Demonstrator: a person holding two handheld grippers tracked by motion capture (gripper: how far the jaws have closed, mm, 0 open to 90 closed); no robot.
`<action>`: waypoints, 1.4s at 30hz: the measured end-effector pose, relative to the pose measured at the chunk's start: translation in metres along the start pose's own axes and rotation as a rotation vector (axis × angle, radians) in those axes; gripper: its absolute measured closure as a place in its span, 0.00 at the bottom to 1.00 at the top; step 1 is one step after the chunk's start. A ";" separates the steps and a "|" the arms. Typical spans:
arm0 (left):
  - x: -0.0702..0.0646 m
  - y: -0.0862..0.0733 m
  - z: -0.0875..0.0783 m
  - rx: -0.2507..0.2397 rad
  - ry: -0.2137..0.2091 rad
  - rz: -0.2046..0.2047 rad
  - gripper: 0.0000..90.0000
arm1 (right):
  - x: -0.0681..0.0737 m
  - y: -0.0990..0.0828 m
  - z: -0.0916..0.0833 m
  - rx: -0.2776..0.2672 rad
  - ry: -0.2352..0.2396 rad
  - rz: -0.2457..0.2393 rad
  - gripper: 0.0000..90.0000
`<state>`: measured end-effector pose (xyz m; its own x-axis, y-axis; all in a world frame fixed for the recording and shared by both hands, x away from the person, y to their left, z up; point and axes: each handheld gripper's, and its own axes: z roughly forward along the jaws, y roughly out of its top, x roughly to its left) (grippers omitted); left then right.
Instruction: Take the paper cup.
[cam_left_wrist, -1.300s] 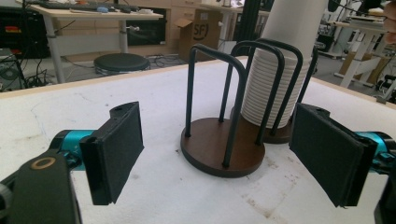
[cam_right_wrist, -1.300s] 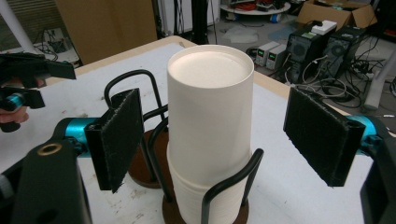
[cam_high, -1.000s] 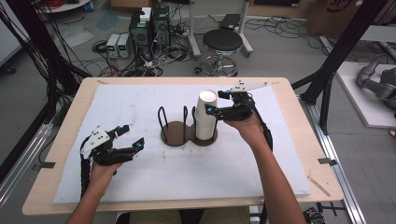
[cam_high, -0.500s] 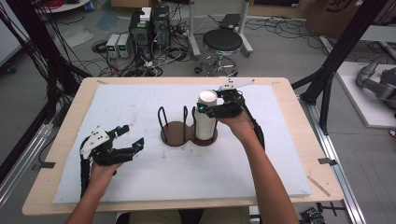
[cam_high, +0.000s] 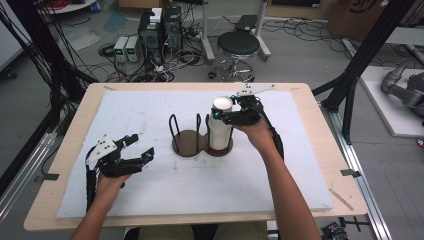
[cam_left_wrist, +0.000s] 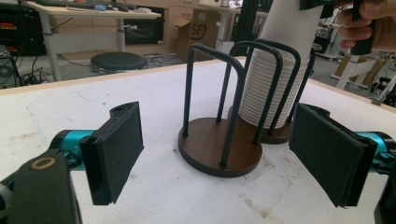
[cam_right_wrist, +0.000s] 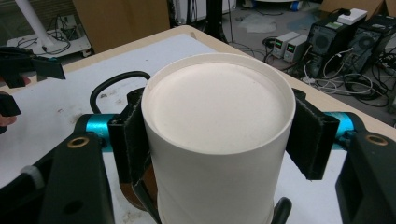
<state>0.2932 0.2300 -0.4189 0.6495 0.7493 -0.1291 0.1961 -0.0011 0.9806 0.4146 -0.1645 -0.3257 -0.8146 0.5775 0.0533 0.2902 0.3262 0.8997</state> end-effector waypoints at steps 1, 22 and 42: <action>0.000 0.000 0.000 -0.002 0.001 -0.002 0.19 | 0.000 0.000 0.000 -0.001 0.002 0.001 0.36; 0.000 0.001 -0.002 -0.015 -0.008 -0.004 0.19 | 0.005 0.040 -0.021 -0.069 0.001 -0.023 0.36; -0.010 0.002 0.002 -0.019 -0.066 0.021 0.19 | 0.027 0.048 -0.088 -0.154 -0.038 -0.077 0.37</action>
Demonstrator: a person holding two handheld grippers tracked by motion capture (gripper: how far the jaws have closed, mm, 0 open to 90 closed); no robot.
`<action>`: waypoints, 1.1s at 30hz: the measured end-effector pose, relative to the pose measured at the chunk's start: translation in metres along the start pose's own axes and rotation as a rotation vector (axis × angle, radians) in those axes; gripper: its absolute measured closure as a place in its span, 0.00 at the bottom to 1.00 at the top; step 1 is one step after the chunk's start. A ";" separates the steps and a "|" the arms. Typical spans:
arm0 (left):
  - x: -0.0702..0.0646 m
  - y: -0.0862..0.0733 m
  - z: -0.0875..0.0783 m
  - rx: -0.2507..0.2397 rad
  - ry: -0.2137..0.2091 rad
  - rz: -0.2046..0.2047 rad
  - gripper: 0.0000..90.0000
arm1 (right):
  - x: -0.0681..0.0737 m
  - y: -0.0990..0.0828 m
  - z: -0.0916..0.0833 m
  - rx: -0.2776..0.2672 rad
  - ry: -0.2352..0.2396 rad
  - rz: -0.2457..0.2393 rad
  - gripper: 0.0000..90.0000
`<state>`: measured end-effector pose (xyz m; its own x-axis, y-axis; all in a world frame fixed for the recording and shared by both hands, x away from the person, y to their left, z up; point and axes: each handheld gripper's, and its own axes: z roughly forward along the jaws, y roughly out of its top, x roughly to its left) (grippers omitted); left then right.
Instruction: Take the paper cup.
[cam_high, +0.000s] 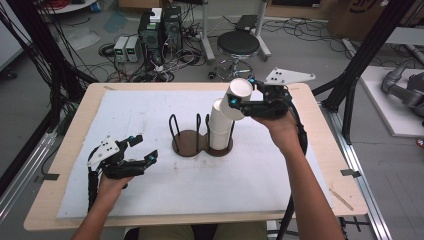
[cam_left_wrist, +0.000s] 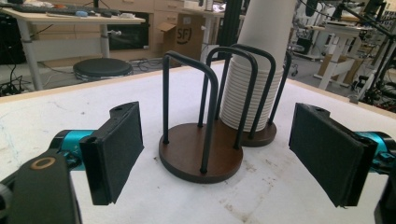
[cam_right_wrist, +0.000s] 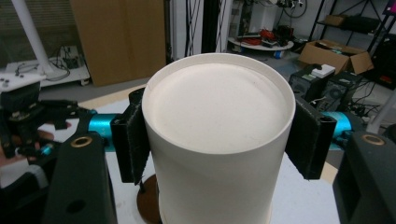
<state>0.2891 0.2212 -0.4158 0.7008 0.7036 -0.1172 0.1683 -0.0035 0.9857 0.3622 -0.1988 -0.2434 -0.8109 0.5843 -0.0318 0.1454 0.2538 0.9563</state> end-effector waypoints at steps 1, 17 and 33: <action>-0.001 0.000 0.000 -0.001 -0.004 -0.001 0.19 | 0.002 -0.002 -0.004 0.004 0.001 -0.007 0.37; -0.007 0.001 0.004 -0.012 -0.087 0.020 0.19 | 0.025 -0.060 -0.042 0.026 0.073 -0.014 0.37; -0.013 0.002 0.011 -0.030 -0.150 0.037 0.19 | 0.034 -0.086 -0.032 0.085 0.107 -0.016 0.37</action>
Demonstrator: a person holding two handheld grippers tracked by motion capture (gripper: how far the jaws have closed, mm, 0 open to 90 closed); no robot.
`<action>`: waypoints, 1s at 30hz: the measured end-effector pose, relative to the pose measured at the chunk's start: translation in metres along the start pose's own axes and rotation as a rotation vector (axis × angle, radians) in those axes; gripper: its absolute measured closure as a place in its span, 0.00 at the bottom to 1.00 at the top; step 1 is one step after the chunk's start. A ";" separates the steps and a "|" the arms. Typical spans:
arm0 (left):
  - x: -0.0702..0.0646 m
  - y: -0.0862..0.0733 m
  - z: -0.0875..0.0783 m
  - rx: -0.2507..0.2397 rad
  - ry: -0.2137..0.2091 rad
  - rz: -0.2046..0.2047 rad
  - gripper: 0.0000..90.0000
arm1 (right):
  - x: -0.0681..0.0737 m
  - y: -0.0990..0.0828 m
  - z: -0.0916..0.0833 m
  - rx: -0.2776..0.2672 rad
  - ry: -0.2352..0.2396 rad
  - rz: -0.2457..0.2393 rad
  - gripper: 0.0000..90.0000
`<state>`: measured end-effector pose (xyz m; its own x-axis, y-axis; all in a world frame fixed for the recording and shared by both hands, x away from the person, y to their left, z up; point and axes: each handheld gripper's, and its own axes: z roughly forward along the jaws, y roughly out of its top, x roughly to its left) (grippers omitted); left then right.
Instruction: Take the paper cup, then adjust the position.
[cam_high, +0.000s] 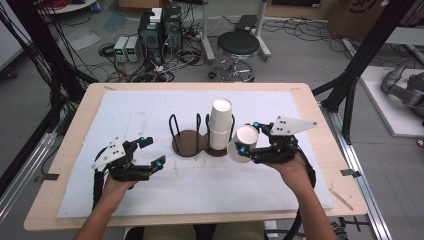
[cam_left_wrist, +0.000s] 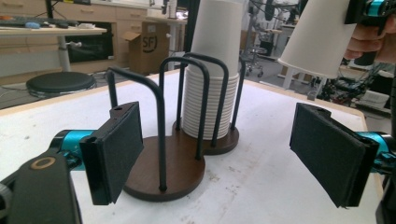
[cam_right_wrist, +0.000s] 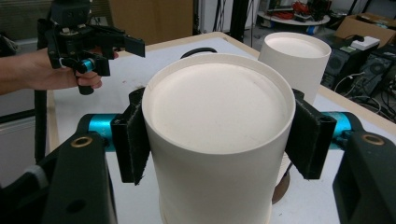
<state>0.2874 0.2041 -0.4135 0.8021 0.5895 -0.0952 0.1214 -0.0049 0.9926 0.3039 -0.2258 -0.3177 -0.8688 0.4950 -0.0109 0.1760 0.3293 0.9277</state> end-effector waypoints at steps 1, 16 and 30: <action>0.000 0.000 0.001 0.002 -0.003 0.004 0.19 | 0.000 0.000 -0.001 -0.004 -0.002 -0.001 0.37; -0.013 -0.001 0.012 0.021 -0.118 0.026 0.19 | 0.003 -0.004 0.002 -0.008 0.021 -0.002 0.37; -0.037 0.003 0.037 0.062 -0.209 0.030 0.18 | 0.013 -0.003 0.019 -0.002 0.097 -0.005 0.37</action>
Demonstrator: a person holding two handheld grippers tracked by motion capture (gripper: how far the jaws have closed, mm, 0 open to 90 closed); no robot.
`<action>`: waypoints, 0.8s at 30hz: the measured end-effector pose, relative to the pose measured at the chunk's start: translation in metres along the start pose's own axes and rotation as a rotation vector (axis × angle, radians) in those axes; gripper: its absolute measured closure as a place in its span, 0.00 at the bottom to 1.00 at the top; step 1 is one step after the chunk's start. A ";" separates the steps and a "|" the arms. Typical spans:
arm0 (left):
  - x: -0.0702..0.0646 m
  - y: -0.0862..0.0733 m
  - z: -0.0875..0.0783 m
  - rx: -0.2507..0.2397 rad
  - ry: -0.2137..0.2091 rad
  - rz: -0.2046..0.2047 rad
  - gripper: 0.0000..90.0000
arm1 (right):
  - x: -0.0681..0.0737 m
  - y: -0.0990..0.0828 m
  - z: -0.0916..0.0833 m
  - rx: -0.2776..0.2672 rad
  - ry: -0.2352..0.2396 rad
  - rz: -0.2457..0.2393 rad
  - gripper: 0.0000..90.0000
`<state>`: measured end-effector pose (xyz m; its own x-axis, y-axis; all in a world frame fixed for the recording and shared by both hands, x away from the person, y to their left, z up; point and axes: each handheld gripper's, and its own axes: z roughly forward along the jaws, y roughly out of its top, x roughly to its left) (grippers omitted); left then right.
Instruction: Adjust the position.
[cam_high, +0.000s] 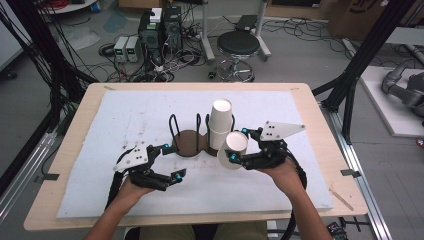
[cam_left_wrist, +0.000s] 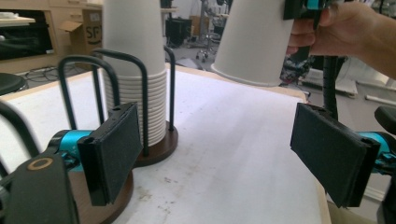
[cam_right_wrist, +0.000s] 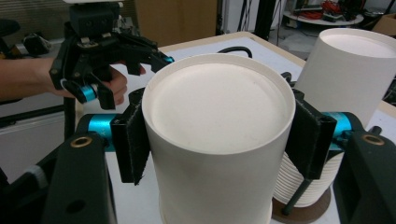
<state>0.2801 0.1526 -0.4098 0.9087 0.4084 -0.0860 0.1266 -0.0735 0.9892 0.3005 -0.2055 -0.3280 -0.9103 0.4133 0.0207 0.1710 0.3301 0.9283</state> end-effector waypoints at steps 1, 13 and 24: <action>-0.002 0.000 0.003 0.004 -0.008 0.003 0.18 | 0.000 0.000 0.000 -0.003 0.003 -0.002 0.37; -0.009 0.007 0.029 -0.006 -0.098 0.017 0.18 | 0.003 -0.002 0.010 0.000 0.043 0.007 0.37; -0.013 0.016 0.058 0.005 -0.142 0.044 0.18 | 0.007 -0.005 0.016 0.002 0.080 0.023 0.37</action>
<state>0.2936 0.0930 -0.4000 0.9606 0.2717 -0.0591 0.0874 -0.0934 0.9918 0.2990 -0.1903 -0.3383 -0.9334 0.3516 0.0719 0.1931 0.3233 0.9264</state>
